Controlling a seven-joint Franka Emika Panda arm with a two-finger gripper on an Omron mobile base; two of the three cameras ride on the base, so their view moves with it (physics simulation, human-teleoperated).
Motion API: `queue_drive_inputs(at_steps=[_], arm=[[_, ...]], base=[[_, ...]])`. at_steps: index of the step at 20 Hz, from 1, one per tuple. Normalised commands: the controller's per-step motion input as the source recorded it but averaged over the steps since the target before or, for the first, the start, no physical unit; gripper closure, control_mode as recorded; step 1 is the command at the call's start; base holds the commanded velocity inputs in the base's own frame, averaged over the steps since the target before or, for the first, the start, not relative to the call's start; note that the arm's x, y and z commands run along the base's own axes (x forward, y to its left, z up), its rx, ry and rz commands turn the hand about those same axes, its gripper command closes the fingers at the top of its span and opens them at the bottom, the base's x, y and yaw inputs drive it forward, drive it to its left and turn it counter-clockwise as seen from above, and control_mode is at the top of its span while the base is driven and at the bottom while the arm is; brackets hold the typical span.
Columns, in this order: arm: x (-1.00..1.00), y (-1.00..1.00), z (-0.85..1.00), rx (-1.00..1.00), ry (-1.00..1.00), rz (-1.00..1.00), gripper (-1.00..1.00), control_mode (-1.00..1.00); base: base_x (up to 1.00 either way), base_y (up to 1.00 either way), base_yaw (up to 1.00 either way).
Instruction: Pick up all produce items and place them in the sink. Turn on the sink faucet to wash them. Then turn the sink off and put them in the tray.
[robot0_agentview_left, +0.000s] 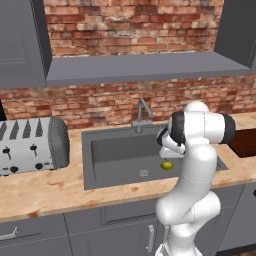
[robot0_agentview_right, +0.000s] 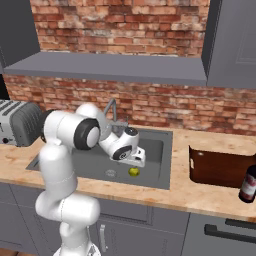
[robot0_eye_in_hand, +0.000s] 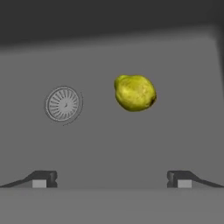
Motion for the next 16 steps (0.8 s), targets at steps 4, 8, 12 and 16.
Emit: queue_drive_inputs(at_steps=[4, 8, 12, 16], arm=[[0.24, -0.07, -0.23, 0.00, 0.00, -0.03, -1.00, -1.00], [0.27, -0.08, -0.22, 0.00, 0.00, -0.03, -1.00, -1.00], [0.27, -0.06, -0.25, 0.00, 0.00, -0.02, -1.00, -1.00], [0.27, -0.05, -0.23, 0.00, 0.00, -0.01, -1.00, -1.00]], base=[[0.00, 0.00, 0.00], [0.00, 0.00, 0.00], [0.00, 0.00, 0.00], [0.00, 0.00, 0.00]])
